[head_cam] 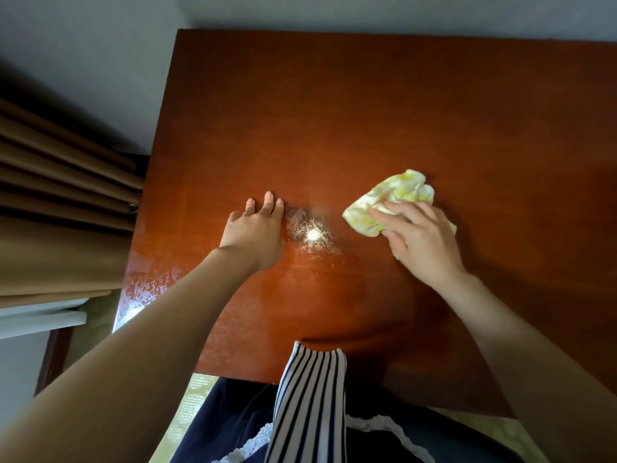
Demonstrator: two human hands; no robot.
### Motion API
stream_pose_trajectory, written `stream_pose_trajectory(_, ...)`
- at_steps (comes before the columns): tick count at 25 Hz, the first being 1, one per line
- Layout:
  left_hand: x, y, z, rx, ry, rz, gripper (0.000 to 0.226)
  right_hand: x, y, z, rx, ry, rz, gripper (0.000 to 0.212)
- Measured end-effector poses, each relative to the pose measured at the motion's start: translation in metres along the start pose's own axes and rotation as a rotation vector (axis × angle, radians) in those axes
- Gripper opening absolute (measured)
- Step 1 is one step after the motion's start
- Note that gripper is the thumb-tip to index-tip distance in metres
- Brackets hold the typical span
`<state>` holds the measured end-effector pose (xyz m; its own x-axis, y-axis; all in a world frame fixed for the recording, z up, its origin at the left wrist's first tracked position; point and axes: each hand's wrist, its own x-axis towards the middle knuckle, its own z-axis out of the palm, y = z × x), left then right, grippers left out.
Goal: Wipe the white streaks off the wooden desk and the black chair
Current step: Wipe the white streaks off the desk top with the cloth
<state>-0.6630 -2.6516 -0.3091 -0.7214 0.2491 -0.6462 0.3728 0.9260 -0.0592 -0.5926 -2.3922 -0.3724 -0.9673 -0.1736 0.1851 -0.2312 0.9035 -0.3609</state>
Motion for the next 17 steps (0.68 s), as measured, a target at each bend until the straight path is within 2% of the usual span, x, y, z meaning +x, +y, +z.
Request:
stream_pose_trajectory(5,0.000,0.001,-0.001,-0.011,0.009,0.008,0.068,0.045,0.046,-0.012,-0.037,0.057,0.238,0.037)
stream_pose_trajectory(10,0.000,0.003,0.002,-0.002,0.023,-0.002,0.073,0.131,0.044,0.000,0.028,0.081,0.443,0.037)
stream_pose_trajectory(14,0.000,0.000,0.003,-0.009,0.041,0.003,0.074,0.192,0.018,0.017,0.009,-0.016,0.444,0.039)
stream_pose_trajectory(17,-0.001,-0.003,0.006,-0.017,0.064,-0.002,0.073,0.217,-0.012,0.033,0.020,-0.182,0.293,0.041)
